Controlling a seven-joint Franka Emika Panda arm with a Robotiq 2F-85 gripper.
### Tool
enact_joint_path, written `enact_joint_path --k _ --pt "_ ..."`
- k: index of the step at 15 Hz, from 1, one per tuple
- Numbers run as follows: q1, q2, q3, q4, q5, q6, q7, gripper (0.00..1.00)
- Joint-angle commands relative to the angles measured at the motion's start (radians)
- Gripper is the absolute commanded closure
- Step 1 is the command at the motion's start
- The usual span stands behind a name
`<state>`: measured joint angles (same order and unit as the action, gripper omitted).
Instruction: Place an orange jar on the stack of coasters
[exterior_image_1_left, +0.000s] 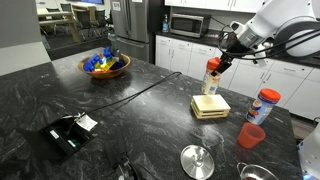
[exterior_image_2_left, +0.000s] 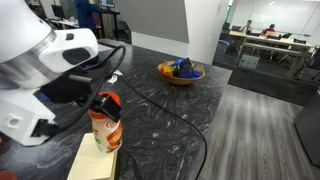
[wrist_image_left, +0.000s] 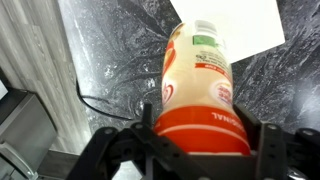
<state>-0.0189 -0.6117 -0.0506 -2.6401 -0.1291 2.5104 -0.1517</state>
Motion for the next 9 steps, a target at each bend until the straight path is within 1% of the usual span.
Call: enact_joint_path --k 1,3,6,9 --pt "-0.004 -0.044 0.013 -0.023 -0.014 -0.036 -0.004 0.46" --pt "0.006 -0.043 0.01 -0.037 -0.002 -0.031 -0.006 0.46" --pt "0.02 -0.021 0.007 -0.051 0.017 0.009 0.007 0.46" --pt "0.033 -0.013 0.008 -0.051 0.027 0.01 0.011 0.46"
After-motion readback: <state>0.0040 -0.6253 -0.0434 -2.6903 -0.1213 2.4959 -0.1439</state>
